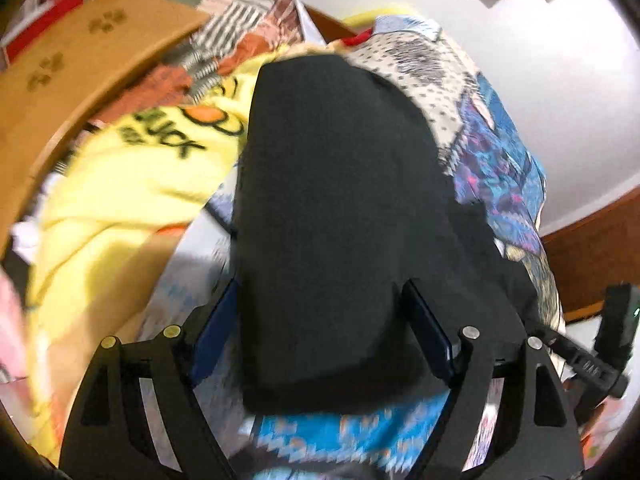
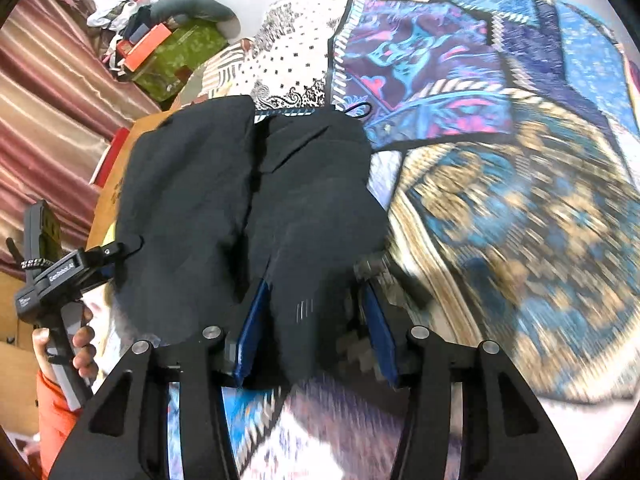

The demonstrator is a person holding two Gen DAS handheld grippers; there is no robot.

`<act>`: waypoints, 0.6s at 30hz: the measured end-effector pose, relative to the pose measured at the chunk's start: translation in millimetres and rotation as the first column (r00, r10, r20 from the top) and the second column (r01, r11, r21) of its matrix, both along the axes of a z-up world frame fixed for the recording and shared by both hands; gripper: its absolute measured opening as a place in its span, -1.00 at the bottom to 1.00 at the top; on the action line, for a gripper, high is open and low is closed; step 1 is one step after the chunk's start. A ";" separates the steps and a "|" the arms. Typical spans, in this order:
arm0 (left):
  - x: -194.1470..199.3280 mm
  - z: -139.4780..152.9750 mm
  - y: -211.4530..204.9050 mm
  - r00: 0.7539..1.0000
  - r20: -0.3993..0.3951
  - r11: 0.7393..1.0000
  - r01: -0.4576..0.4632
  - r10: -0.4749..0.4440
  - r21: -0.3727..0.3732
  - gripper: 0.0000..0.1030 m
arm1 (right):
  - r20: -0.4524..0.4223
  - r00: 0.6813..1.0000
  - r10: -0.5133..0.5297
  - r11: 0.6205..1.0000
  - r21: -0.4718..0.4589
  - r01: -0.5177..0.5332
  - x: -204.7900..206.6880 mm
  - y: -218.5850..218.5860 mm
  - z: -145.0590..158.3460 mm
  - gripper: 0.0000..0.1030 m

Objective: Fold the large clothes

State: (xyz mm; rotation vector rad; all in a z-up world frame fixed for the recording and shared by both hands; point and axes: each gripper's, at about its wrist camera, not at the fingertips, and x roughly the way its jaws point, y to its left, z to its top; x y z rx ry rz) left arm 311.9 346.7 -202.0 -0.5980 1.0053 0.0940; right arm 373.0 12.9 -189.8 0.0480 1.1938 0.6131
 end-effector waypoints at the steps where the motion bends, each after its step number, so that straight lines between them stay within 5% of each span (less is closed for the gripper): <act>1: -7.5 8.1 -4.4 1.000 0.007 1.000 0.006 -0.006 0.020 0.60 | 0.016 1.000 0.003 1.000 -0.006 -0.003 -10.3 -7.6 11.3 -0.12; 6: -70.9 84.7 -41.1 0.993 0.117 0.980 0.011 -0.034 0.198 0.60 | 0.175 0.984 0.026 1.000 -0.006 -0.025 -54.8 -19.4 73.7 -0.12; 10: -125.9 151.6 -75.0 0.962 0.265 0.956 -0.010 -0.071 0.293 0.60 | 0.337 0.941 0.014 0.997 0.064 -0.038 -102.0 -34.7 139.6 -0.12; 18: -249.0 266.6 -154.1 0.808 0.572 0.895 -0.142 -0.142 0.423 0.60 | 0.618 0.784 -0.058 0.970 0.221 -0.102 -215.5 -69.8 247.4 -0.13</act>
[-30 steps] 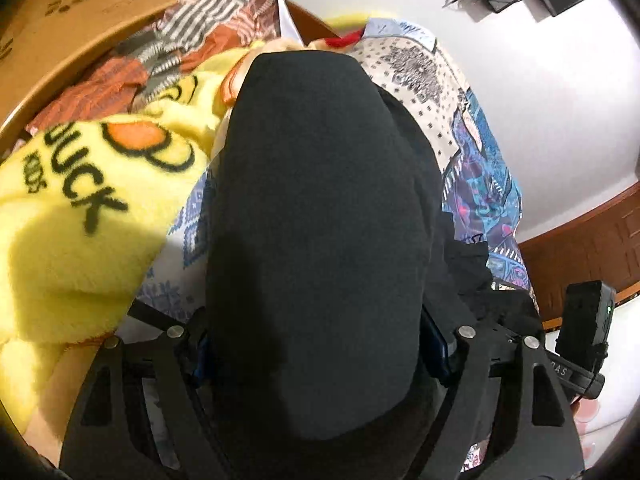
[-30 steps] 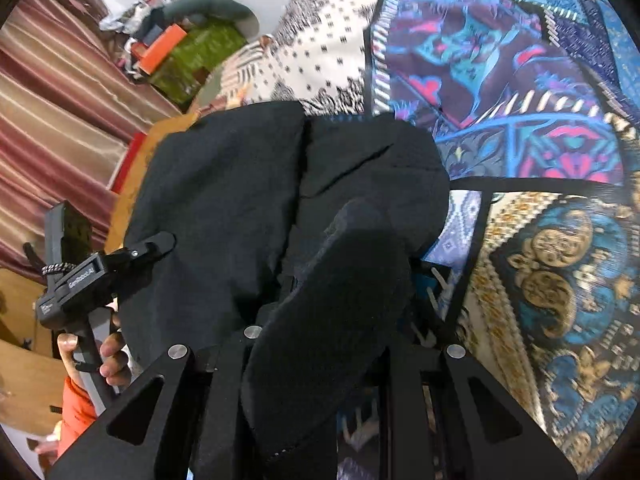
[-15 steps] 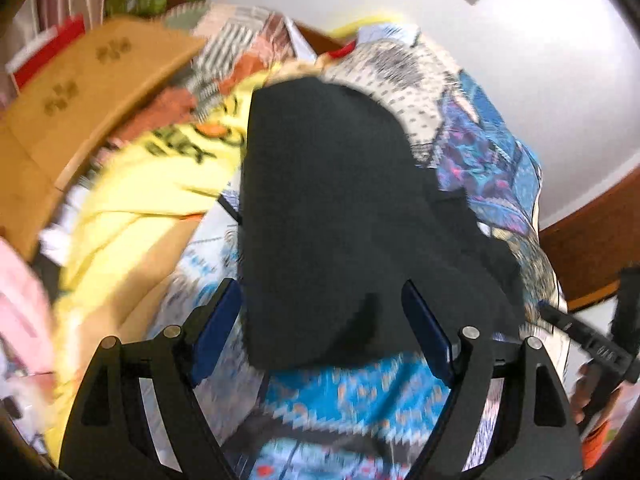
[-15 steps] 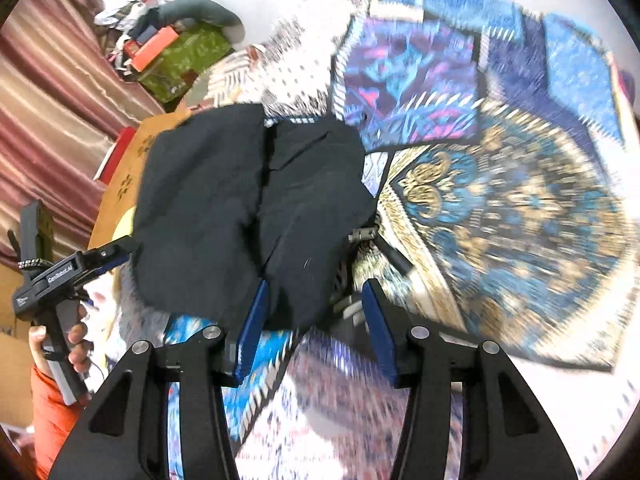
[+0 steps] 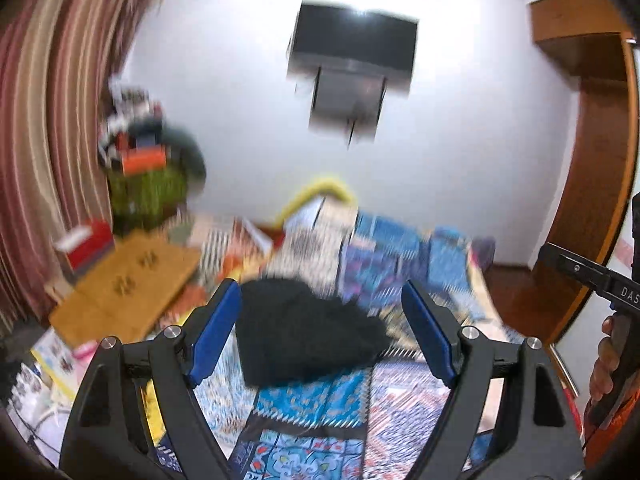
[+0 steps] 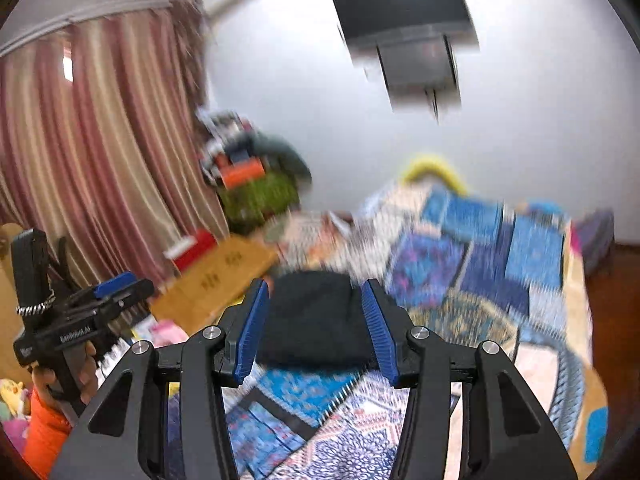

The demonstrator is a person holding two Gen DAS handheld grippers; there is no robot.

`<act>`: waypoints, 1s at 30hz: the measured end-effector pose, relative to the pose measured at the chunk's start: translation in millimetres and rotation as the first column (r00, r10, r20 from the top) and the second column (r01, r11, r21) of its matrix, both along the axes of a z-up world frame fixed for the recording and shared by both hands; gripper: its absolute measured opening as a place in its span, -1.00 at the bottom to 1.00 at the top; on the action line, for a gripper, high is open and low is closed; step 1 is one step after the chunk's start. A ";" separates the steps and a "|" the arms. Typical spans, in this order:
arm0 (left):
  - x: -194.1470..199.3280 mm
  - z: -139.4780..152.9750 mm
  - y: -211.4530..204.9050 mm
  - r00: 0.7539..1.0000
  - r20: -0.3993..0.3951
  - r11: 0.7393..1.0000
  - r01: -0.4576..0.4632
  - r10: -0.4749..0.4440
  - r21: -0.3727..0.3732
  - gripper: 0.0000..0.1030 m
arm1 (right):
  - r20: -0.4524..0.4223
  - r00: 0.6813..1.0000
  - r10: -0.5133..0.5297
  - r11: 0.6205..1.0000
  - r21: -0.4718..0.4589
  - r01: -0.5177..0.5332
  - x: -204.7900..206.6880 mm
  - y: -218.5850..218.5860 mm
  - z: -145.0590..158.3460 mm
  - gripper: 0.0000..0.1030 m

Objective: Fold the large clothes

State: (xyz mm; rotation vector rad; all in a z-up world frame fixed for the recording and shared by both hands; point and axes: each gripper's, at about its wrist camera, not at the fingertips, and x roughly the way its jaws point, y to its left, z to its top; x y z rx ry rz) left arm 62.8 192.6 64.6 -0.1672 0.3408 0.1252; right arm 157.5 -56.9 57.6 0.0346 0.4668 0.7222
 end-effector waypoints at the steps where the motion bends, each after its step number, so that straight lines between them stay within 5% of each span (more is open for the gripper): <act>1: -14.2 7.3 -9.3 0.999 0.038 1.000 0.000 0.000 0.014 0.60 | 0.045 0.999 0.000 1.000 0.024 -0.001 -18.8 -6.5 11.6 -0.13; 10: -119.0 31.4 -81.6 0.953 0.298 0.980 -0.107 0.054 0.165 0.60 | 0.266 0.963 -0.043 0.994 0.106 0.016 -113.8 -20.3 33.5 -0.13; 13: -131.8 25.3 -92.0 0.949 0.309 0.979 -0.124 0.070 0.162 0.64 | 0.305 0.950 -0.071 0.995 0.095 0.044 -130.8 -18.5 27.0 -0.12; 15: -135.9 19.9 -95.4 0.948 0.306 0.979 -0.139 0.088 0.151 0.83 | 0.319 0.943 -0.092 0.994 0.079 0.070 -137.8 -15.7 21.5 -0.04; 17: -142.6 15.3 -98.2 0.946 0.307 0.977 -0.156 0.105 0.145 0.92 | 0.317 0.942 -0.110 0.993 0.074 0.092 -143.0 -14.6 18.7 0.37; 20: -146.2 8.9 -99.8 0.950 0.290 0.977 -0.163 0.118 0.138 0.96 | 0.303 0.942 -0.143 0.989 0.085 0.123 -142.1 -15.5 16.0 0.68; 25: -149.8 4.6 -103.3 0.956 0.269 0.978 -0.159 0.120 0.131 0.97 | 0.295 0.938 -0.181 0.983 0.081 0.164 -143.2 -17.7 20.7 0.92; 30: -148.7 4.3 -104.0 0.957 0.261 0.979 -0.160 0.124 0.123 0.97 | 0.297 0.937 -0.184 0.982 0.088 0.165 -149.3 -22.8 20.3 0.93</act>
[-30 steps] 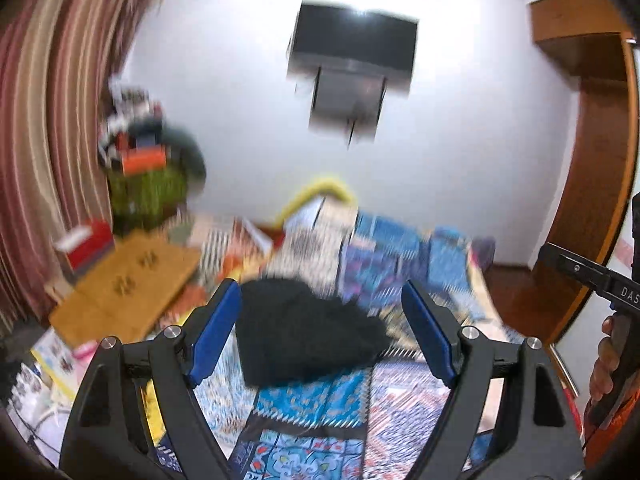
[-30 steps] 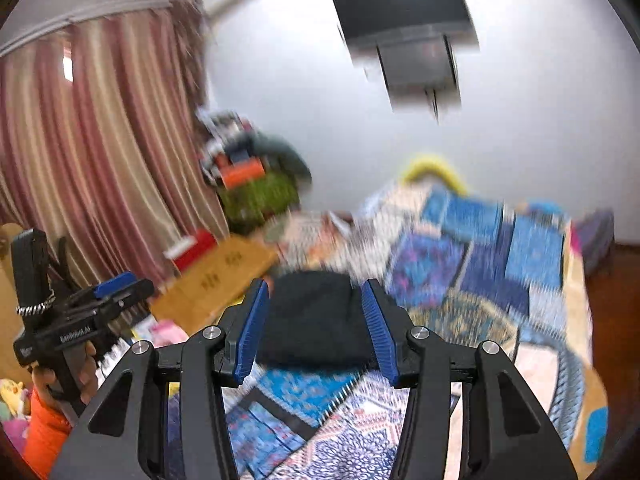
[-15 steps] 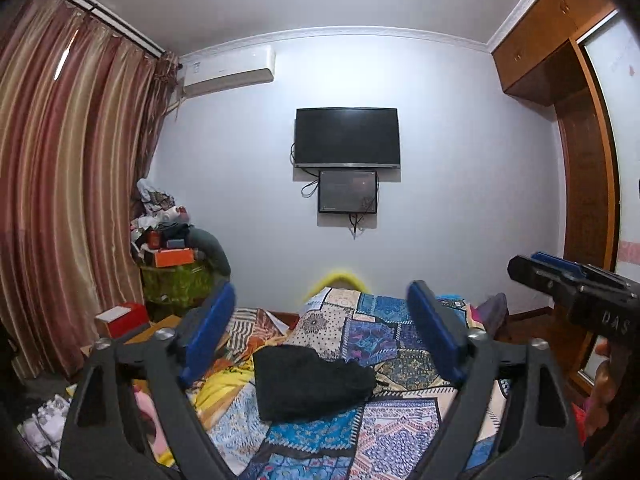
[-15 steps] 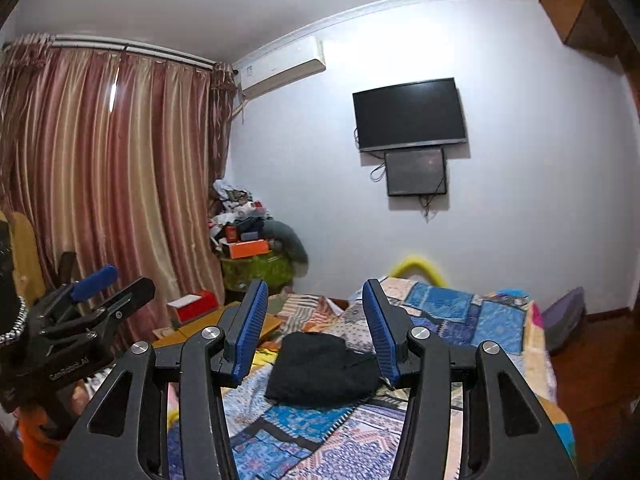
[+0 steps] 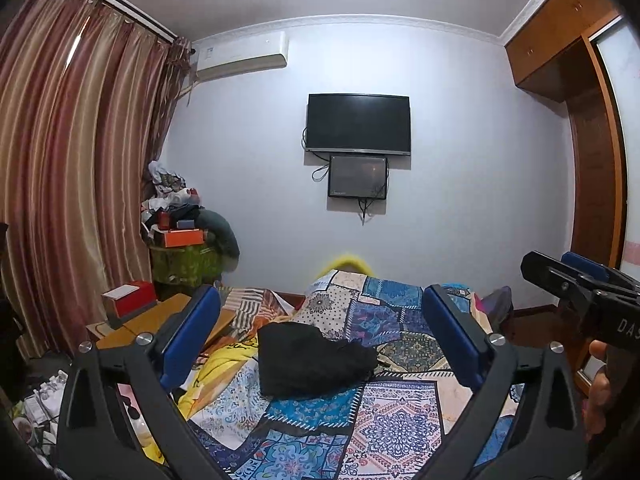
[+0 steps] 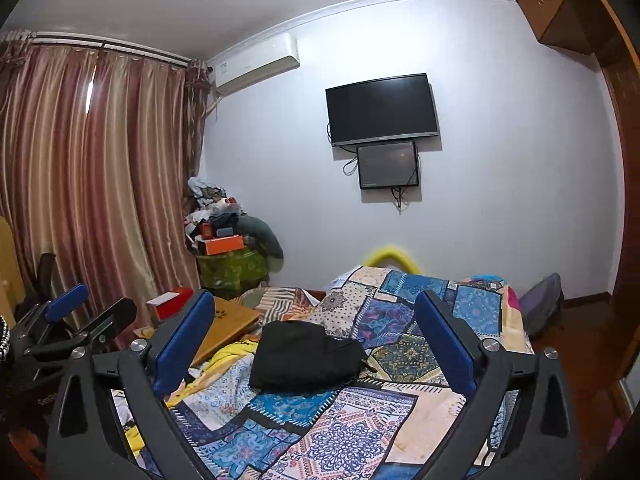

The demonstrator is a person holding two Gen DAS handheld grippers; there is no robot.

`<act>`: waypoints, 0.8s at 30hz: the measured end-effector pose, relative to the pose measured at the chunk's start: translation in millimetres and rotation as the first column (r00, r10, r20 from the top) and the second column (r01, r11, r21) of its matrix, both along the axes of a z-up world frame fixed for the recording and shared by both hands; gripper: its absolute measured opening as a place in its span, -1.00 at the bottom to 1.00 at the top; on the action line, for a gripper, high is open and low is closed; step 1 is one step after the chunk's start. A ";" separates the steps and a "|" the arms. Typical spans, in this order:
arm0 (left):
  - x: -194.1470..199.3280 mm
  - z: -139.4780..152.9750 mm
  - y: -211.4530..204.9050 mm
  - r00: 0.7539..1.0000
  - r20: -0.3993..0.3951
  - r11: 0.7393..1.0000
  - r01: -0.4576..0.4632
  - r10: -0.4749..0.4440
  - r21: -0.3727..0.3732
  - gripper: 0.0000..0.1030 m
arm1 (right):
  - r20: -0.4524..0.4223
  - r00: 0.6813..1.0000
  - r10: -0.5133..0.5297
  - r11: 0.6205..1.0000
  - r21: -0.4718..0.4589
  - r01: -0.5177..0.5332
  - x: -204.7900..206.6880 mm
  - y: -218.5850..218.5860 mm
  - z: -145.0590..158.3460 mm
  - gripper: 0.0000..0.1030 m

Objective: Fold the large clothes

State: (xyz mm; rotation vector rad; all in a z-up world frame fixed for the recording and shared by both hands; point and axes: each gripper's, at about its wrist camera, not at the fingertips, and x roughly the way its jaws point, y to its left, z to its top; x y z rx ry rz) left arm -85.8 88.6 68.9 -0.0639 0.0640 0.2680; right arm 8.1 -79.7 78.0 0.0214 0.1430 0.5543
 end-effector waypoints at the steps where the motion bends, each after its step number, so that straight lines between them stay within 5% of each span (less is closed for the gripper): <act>1: -0.7 -0.2 -0.3 1.000 -0.001 1.000 -0.001 0.001 0.000 0.97 | 0.001 1.000 -0.002 1.000 -0.003 0.002 -0.7 -0.4 -0.6 0.93; 24: 6.3 -4.4 0.0 0.999 -0.032 1.000 -0.011 0.010 -0.018 0.97 | -0.034 0.999 0.000 0.999 -0.046 -0.001 -7.4 -1.8 -6.5 0.93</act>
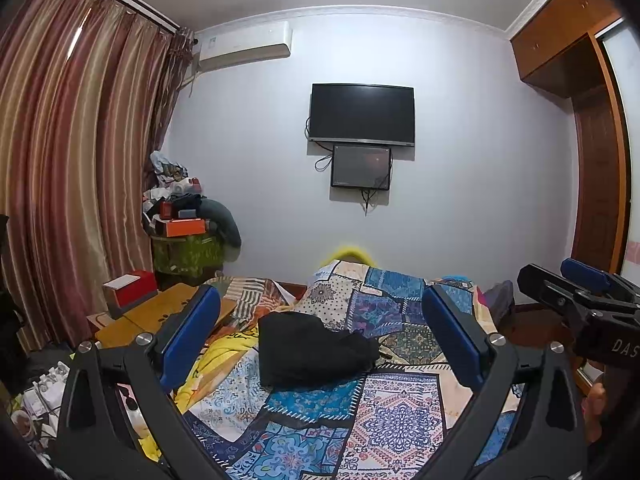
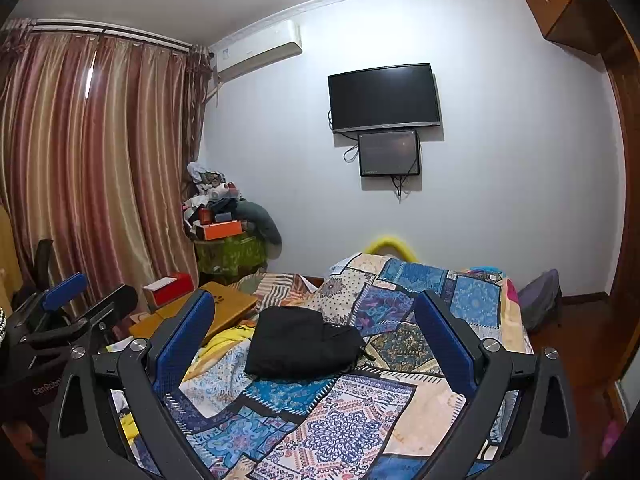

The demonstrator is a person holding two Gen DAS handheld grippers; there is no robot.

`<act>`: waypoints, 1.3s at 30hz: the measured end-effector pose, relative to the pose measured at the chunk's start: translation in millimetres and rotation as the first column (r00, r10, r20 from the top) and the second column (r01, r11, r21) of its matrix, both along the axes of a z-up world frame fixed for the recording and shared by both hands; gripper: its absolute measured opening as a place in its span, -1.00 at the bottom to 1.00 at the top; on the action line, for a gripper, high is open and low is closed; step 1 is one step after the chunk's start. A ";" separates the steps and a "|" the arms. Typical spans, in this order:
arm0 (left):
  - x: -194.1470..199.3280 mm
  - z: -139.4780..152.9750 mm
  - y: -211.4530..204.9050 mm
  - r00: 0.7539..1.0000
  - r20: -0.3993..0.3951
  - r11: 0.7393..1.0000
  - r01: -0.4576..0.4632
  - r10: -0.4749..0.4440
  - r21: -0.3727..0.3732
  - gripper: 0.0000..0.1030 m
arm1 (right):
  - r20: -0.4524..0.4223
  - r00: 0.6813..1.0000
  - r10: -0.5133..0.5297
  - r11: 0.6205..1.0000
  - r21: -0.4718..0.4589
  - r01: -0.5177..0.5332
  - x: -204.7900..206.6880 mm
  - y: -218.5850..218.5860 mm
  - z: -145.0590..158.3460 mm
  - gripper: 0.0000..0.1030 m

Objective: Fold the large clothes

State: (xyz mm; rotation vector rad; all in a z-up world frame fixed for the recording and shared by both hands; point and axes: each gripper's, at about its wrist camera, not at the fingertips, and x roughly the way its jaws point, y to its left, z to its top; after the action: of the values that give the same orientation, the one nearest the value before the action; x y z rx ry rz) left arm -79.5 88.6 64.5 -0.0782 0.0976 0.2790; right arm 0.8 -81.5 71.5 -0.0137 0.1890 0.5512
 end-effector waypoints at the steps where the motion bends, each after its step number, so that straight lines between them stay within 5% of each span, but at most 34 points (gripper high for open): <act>1: 0.3 0.2 -0.2 1.000 0.000 1.000 0.000 0.000 0.000 0.97 | -0.001 1.000 0.000 1.000 -0.001 0.000 -0.6 0.5 -0.9 0.93; 39: 5.6 -6.8 -3.7 0.999 -0.029 0.999 0.028 -0.029 -0.045 0.98 | -0.021 1.000 -0.007 1.000 -0.003 0.007 5.1 -7.7 0.6 0.93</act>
State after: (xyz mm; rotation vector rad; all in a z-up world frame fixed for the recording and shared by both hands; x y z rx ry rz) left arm -73.9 84.9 57.7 -0.1168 0.1341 0.2494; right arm 5.9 -89.2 72.1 -0.0099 0.2103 0.5442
